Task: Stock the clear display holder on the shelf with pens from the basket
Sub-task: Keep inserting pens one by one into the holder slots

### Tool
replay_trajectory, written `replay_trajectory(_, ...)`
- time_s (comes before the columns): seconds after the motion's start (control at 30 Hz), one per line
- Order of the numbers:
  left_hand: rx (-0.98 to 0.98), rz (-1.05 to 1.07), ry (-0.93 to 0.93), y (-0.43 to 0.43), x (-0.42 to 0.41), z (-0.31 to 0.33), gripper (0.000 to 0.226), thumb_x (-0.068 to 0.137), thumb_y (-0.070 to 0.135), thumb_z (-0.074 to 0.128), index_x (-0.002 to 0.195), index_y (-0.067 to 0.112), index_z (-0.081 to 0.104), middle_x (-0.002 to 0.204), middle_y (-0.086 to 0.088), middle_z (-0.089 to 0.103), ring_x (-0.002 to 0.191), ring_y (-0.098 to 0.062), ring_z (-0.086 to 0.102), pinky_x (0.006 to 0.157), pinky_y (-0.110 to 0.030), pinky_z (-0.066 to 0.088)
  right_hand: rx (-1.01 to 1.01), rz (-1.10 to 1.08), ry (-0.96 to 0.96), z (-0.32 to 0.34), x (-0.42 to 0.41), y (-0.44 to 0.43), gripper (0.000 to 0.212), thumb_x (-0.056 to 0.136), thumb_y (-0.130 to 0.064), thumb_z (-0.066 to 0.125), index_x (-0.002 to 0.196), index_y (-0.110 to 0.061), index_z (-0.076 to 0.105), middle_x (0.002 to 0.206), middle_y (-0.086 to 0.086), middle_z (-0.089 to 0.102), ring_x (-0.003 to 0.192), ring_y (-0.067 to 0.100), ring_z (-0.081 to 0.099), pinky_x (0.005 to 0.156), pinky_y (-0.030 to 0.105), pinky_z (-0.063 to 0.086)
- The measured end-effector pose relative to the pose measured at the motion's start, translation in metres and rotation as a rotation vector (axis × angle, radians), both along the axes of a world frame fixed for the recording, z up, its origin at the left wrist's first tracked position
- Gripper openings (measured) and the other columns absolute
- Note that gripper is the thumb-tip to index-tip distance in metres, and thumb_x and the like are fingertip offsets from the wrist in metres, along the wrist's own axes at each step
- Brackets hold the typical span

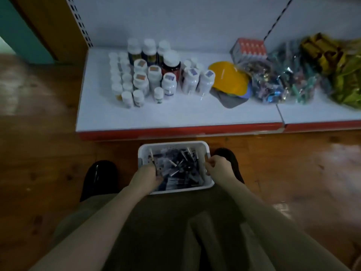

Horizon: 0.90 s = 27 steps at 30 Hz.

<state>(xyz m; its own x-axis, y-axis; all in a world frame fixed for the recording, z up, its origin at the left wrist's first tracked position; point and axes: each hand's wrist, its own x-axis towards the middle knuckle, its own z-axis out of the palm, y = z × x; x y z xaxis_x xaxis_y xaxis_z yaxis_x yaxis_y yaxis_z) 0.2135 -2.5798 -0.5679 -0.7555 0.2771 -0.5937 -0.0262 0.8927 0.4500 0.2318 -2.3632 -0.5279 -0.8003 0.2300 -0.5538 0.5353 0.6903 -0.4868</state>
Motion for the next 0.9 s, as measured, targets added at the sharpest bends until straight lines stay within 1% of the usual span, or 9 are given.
replay_trajectory(0.07,-0.020,-0.076,-0.027,0.006,-0.003,-0.028,0.026,0.088,0.029,0.061,0.105,0.010,0.054,0.099,-0.007,0.061,0.083,-0.018,0.058,0.066,-0.027,0.046,0.028,0.028,-0.022,-0.026,-0.006,0.001,0.026,0.098,-0.015,0.044,0.104,0.005,0.059,0.082,0.018,0.061,0.064,0.025,0.056,0.054,0.027,0.042)
replay_trajectory(0.17,-0.042,-0.232,-0.004,0.020,-0.008,-0.058,0.043,0.087,0.030,0.063,0.122,0.010,0.049,0.120,-0.006,0.053,0.105,-0.021,0.054,0.085,-0.030,0.047,0.071,0.075,-0.061,-0.060,-0.019,0.002,0.017,0.099,-0.015,0.042,0.095,-0.003,0.055,0.070,0.008,0.052,0.053,0.014,0.043,0.047,0.022,0.034)
replay_trajectory(0.33,-0.122,-0.368,0.032,0.027,-0.017,-0.085,0.055,0.086,0.036,0.062,0.131,0.010,0.043,0.128,-0.010,0.048,0.115,-0.024,0.048,0.093,-0.032,0.043,0.128,0.174,-0.137,-0.099,-0.040,-0.012,0.021,0.098,-0.019,0.046,0.110,-0.003,0.051,0.083,0.012,0.058,0.061,0.017,0.047,0.050,0.025,0.036)
replay_trajectory(0.43,-0.127,-0.385,-0.002,0.027,-0.017,-0.085,0.053,0.086,0.036,0.061,0.128,0.008,0.042,0.125,-0.012,0.050,0.111,-0.025,0.051,0.088,-0.032,0.044,0.252,0.285,-0.178,-0.109,-0.038,-0.021,0.029,0.096,-0.014,0.049,0.122,-0.004,0.044,0.113,0.016,0.057,0.096,0.030,0.059,0.069,0.033,0.045)
replay_trajectory(0.53,-0.103,-0.362,-0.042,0.028,-0.017,-0.081,0.047,0.089,0.030,0.060,0.126,0.008,0.042,0.121,-0.010,0.052,0.105,-0.023,0.054,0.080,-0.028,0.044,0.296,0.348,-0.211,-0.114,-0.029,-0.025,0.029,0.093,-0.005,0.050,0.121,-0.005,0.045,0.119,0.016,0.057,0.106,0.032,0.058,0.079,0.037,0.048)
replay_trajectory(0.63,-0.115,-0.364,-0.054,0.029,-0.019,-0.082,0.035,0.095,0.021,0.051,0.126,0.007,0.043,0.117,-0.012,0.057,0.099,-0.023,0.058,0.076,-0.029,0.046,0.272,0.350,-0.212,-0.112,-0.033,-0.025,0.022,0.094,-0.006,0.048,0.116,-0.004,0.049,0.114,0.017,0.060,0.103,0.032,0.059,0.074,0.034,0.046)
replay_trajectory(0.7,-0.131,-0.371,-0.045,0.029,-0.018,-0.081,0.029,0.097,0.021,0.045,0.123,0.008,0.047,0.113,-0.011,0.059,0.096,-0.023,0.059,0.077,-0.032,0.049,0.220,0.305,-0.164,-0.108,-0.038,-0.021,0.019,0.095,-0.010,0.048,0.112,-0.003,0.053,0.106,0.018,0.063,0.094,0.031,0.061,0.068,0.032,0.045)
replay_trajectory(0.77,-0.131,-0.376,-0.030,0.027,-0.018,-0.077,0.027,0.097,0.025,0.042,0.118,0.010,0.049,0.107,-0.008,0.059,0.091,-0.021,0.059,0.070,-0.029,0.046,0.150,0.264,-0.097,-0.101,-0.041,-0.017,0.021,0.095,-0.014,0.049,0.111,-0.003,0.055,0.098,0.016,0.062,0.086,0.030,0.060,0.069,0.034,0.049)
replay_trajectory(0.9,-0.104,-0.370,0.000,0.016,-0.024,-0.055,0.035,0.098,0.040,0.037,0.099,0.011,0.056,0.071,0.001,0.050,0.062,-0.012,0.048,0.048,-0.023,0.033,-0.002,0.218,0.029,-0.071,-0.039,-0.016,0.024,0.096,-0.014,0.047,0.116,-0.006,0.056,0.085,0.007,0.054,0.065,0.017,0.049,0.054,0.026,0.041)
